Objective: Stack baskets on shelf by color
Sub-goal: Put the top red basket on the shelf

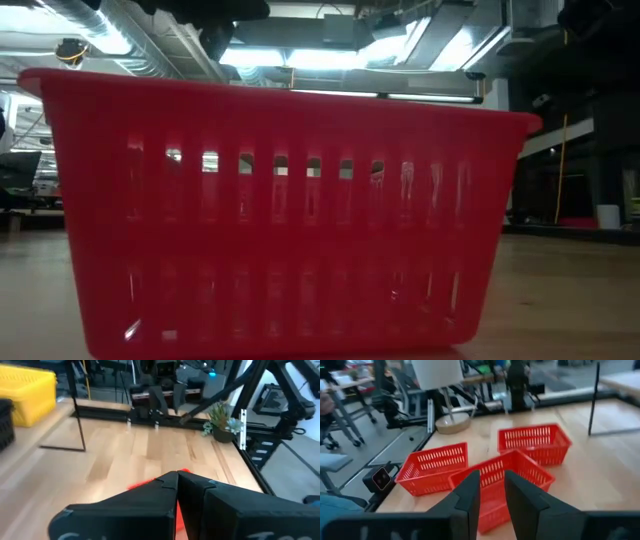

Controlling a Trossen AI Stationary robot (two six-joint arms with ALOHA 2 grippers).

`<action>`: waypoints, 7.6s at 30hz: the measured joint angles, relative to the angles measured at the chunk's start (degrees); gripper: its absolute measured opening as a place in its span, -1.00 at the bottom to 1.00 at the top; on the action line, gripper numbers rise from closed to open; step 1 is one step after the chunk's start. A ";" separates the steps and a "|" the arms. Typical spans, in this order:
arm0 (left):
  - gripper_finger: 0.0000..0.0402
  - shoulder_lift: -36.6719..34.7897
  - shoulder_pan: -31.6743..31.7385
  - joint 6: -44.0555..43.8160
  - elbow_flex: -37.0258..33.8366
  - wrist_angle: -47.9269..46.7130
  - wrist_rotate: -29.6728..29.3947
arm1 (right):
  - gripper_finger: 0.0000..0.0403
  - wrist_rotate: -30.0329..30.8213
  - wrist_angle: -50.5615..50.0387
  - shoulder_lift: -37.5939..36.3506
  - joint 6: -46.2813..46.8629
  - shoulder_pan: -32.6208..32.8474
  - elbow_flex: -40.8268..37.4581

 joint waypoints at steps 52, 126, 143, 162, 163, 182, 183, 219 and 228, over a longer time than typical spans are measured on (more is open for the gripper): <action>-1.00 7.85 -3.59 -1.07 -0.12 -8.48 11.94 | -0.56 -7.66 -13.43 -24.19 -14.61 -18.91 -7.06; -0.60 32.54 -7.76 7.09 17.51 -35.19 -21.68 | -0.56 -7.64 -13.42 -24.19 -12.23 -18.91 -7.06; -0.60 34.16 -6.12 9.13 17.49 -38.36 -22.77 | -0.56 -7.65 -13.41 -24.19 -12.23 -18.91 -7.06; -0.60 34.47 -7.68 12.62 19.12 -38.67 -28.49 | -0.56 -7.67 -13.41 -24.19 -12.23 -18.91 -7.06; -0.60 34.47 -7.80 13.61 19.37 -38.86 -29.64 | -0.56 -7.64 -13.41 -24.19 -12.23 -18.91 -7.06; -0.60 34.53 -1.54 19.19 17.69 -38.95 -27.45 | -0.56 -7.64 -13.41 -24.19 -12.23 -18.90 -7.06; -0.60 34.53 -1.70 19.22 17.69 -38.70 -27.80 | -0.56 -7.64 -13.41 -24.18 -12.24 -18.90 -7.06; -0.97 39.39 2.76 17.89 21.50 -39.59 -19.09 | -0.56 -7.64 -13.43 -24.17 -12.25 -18.91 -7.06; -1.00 39.39 -3.67 9.70 35.09 -54.74 -11.81 | -0.56 -7.64 -13.43 -24.17 -12.25 -18.91 -7.04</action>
